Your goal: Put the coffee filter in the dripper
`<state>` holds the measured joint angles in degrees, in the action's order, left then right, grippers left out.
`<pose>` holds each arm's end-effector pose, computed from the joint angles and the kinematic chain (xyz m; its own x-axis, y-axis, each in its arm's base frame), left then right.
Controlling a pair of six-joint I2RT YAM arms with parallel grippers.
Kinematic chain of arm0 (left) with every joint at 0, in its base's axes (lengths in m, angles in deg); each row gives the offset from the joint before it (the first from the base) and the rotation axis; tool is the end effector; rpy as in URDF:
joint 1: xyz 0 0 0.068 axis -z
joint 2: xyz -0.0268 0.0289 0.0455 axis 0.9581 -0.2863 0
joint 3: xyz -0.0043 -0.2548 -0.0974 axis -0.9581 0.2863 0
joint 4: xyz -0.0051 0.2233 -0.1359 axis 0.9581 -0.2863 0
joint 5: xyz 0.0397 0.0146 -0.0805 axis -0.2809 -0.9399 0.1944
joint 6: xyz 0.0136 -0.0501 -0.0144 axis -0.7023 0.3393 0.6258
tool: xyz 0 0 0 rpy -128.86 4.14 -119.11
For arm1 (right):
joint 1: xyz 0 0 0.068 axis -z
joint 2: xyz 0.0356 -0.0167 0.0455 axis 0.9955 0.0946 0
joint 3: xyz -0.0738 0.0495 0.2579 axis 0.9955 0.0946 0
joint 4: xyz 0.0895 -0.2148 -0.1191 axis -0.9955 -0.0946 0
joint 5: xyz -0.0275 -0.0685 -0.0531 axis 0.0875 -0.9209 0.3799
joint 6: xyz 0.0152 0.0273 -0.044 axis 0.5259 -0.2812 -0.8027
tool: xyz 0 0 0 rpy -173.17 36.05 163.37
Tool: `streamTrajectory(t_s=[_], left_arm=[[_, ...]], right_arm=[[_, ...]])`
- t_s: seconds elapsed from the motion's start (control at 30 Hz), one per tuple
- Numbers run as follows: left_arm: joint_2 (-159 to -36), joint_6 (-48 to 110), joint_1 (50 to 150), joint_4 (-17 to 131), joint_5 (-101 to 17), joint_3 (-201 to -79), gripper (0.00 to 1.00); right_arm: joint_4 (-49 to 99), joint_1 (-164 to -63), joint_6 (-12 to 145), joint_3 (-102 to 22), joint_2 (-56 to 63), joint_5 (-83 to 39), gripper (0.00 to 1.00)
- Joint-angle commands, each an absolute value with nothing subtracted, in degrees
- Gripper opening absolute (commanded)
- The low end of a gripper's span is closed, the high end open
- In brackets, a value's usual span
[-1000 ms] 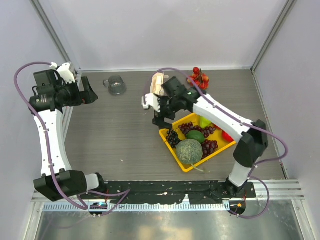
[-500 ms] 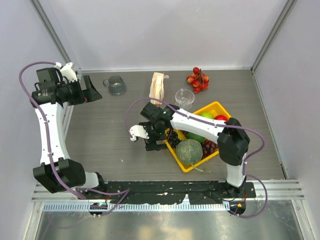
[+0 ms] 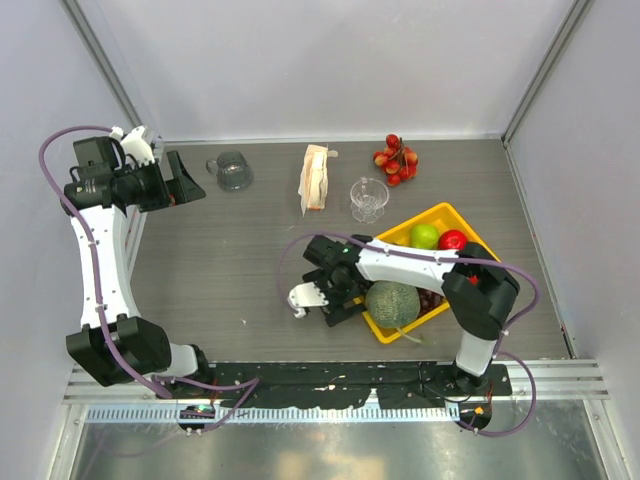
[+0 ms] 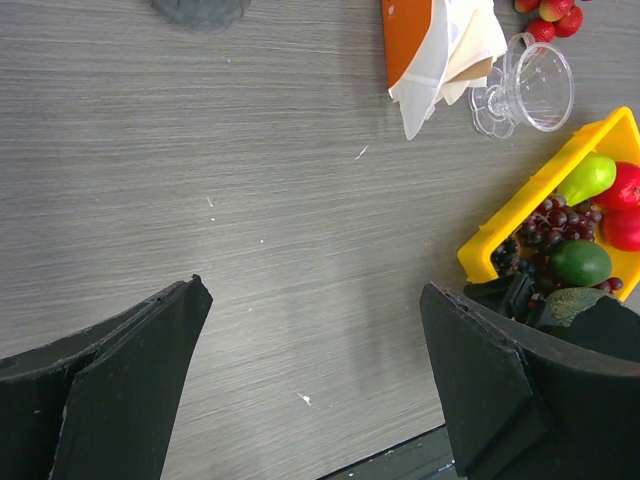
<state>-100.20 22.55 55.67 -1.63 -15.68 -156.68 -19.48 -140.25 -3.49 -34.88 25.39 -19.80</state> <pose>0.2629 0.0627 0.3996 -0.6947 -0.2640 -0.6692 0.0902 0.8909 -0.4451 0.1877 0.2859 0.1832 0.4962 -0.8321 -0.2477 -0.8678 -0.4835 -0.1142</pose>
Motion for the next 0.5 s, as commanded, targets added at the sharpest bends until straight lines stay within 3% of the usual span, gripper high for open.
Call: streamTrajectory(t_s=[0.0, 0.47], left_arm=[[-98.46, 22.73, 55.26, 0.01, -14.06, -156.59, 0.99], [-102.58, 18.52, 55.26, 0.45, -12.74, -157.55, 0.99]], right_arm=[[-22.60, -135.30, -8.14, -30.77, 19.43, -24.43, 0.95], [-25.24, -116.66, -14.56, -35.33, 20.82, -29.01, 0.96]])
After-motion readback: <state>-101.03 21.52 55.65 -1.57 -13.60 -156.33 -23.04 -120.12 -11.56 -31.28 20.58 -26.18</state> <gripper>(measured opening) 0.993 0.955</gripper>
